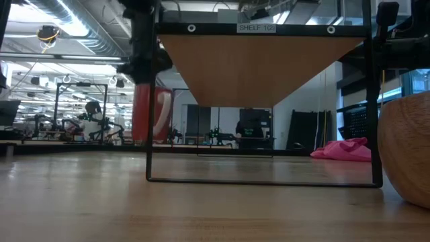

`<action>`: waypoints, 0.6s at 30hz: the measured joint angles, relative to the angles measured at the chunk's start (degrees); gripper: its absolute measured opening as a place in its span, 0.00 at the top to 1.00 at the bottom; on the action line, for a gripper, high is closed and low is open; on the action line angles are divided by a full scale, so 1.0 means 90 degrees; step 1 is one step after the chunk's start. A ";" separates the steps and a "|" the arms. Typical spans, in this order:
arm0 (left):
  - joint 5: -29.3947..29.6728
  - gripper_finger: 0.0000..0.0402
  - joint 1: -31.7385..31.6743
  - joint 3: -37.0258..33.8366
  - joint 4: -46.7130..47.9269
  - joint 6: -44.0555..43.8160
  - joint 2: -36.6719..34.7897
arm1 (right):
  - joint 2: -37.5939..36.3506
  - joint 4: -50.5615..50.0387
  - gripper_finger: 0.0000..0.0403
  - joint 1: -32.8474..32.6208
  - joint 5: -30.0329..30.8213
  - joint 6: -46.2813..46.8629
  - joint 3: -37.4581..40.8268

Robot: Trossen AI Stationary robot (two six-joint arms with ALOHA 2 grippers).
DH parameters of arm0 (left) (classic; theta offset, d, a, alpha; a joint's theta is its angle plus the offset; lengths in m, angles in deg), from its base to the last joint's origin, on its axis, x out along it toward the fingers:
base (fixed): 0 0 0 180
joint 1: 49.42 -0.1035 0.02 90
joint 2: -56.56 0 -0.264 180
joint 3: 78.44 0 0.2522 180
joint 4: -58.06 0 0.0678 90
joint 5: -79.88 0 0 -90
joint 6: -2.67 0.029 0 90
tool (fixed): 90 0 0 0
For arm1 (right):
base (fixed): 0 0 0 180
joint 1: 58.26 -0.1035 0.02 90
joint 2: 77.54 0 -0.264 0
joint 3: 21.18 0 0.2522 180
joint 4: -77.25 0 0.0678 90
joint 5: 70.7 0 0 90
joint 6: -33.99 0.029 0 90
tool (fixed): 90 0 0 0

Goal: Stack small to large cups/mugs on shelf
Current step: Put the red mug on the shelf

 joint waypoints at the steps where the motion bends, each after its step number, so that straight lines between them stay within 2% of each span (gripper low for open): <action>1: -0.0001 0.98 0.0039 0.0193 0.0153 -0.0017 0.0000 | 0.0000 -0.0001 0.98 0.0000 0.0000 -0.0001 0.0000; 13: -0.0053 0.98 0.0665 0.2250 0.1527 -0.0796 -0.0010 | 0.0000 -0.0382 0.98 0.0000 -0.0002 0.0017 0.0000; 18: -0.0054 0.98 0.1029 0.3000 0.1687 -0.1381 -0.0015 | 0.0000 -0.0762 0.98 -0.0001 -0.0004 0.0049 0.0000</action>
